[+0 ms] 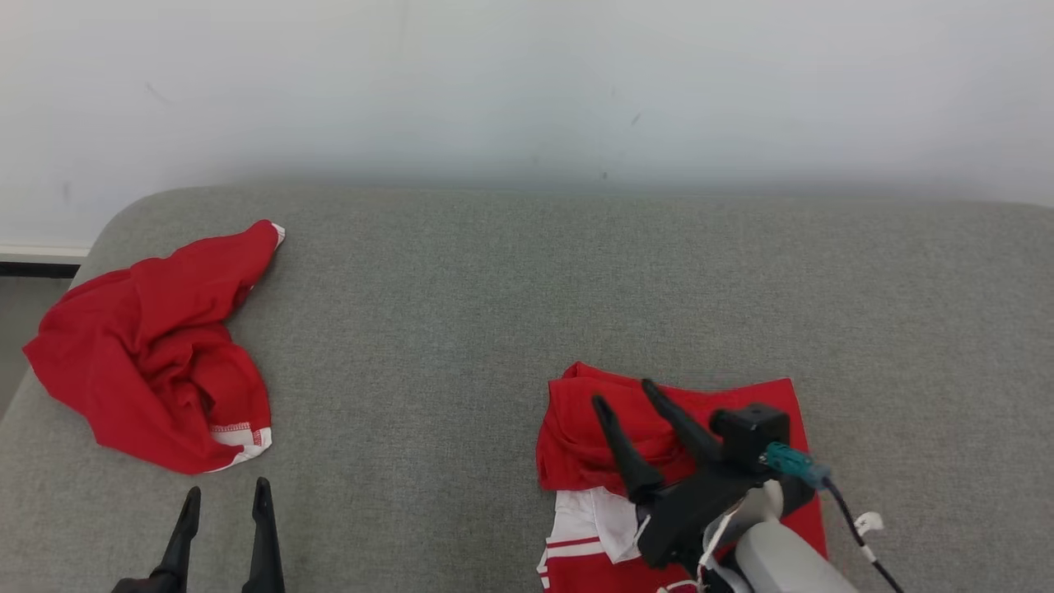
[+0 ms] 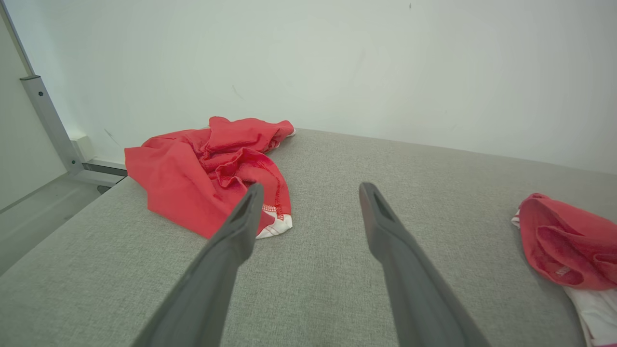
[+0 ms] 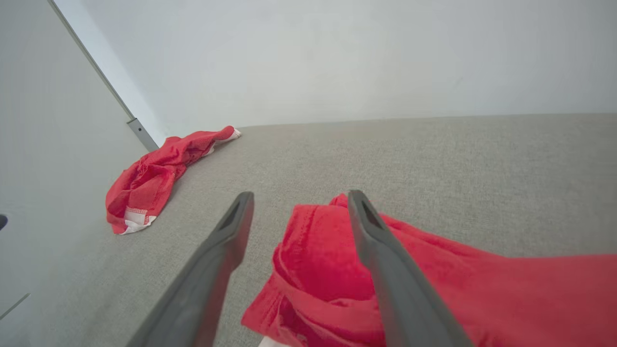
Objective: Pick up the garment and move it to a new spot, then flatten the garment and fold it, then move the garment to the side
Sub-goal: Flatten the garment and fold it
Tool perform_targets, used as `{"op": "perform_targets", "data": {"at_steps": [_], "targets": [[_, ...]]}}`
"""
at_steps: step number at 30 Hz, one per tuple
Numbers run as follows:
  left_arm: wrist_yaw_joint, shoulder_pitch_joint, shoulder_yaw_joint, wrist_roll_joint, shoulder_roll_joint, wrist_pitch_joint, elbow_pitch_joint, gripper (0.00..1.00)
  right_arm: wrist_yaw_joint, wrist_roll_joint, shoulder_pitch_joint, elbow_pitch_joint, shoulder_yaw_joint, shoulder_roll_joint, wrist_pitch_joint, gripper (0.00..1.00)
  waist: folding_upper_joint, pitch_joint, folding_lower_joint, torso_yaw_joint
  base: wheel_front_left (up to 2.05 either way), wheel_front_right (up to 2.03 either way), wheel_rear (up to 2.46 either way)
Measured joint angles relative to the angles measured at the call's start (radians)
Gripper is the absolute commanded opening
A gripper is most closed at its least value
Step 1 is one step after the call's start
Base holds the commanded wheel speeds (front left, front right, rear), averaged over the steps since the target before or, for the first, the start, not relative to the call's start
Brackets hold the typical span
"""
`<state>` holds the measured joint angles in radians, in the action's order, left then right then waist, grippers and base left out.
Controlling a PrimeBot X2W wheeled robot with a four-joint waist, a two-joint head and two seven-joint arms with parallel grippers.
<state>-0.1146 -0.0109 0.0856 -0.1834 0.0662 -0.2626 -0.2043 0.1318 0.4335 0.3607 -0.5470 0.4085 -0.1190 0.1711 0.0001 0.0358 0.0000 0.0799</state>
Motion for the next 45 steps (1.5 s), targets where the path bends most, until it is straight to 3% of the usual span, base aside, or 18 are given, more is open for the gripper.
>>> {"op": "perform_targets", "data": {"at_steps": [11, 16, 24, 34, 45], "targets": [[-0.001, -0.007, 0.015, 0.010, -0.005, 0.000, 0.009, 1.00, 0.000, -0.007, -0.071, 0.211, -0.198, -0.114, 0.062, 1.00, 0.0000, -0.019, 0.0000, -0.035, 0.00, 0.00, 0.00], [-0.001, -0.016, 0.015, 0.016, -0.007, 0.000, 0.019, 1.00, 0.000, -0.029, -0.151, 0.285, -0.321, -0.120, 0.073, 1.00, 0.0000, -0.027, 0.0000, -0.043, 0.00, 0.00, 0.00], [0.002, -0.030, 0.014, 0.022, -0.010, 0.000, 0.038, 1.00, 0.000, -0.078, -0.304, 0.381, -0.433, -0.080, 0.077, 1.00, -0.0001, -0.038, -0.0001, -0.043, 0.00, 0.00, 0.00], [0.000, -0.040, 0.022, 0.026, -0.010, 0.000, 0.047, 1.00, 0.000, -0.137, -0.437, 0.445, -0.469, -0.007, 0.084, 1.00, 0.0000, -0.042, -0.0001, -0.043, 0.00, 0.00, 0.00], [-0.001, -0.043, -0.009, 0.034, -0.011, 0.000, 0.051, 1.00, 0.000, -0.146, -0.445, 0.451, -0.448, -0.006, 0.075, 1.00, -0.0001, -0.050, -0.0001, -0.043, 0.00, 0.00, 0.00]]}}
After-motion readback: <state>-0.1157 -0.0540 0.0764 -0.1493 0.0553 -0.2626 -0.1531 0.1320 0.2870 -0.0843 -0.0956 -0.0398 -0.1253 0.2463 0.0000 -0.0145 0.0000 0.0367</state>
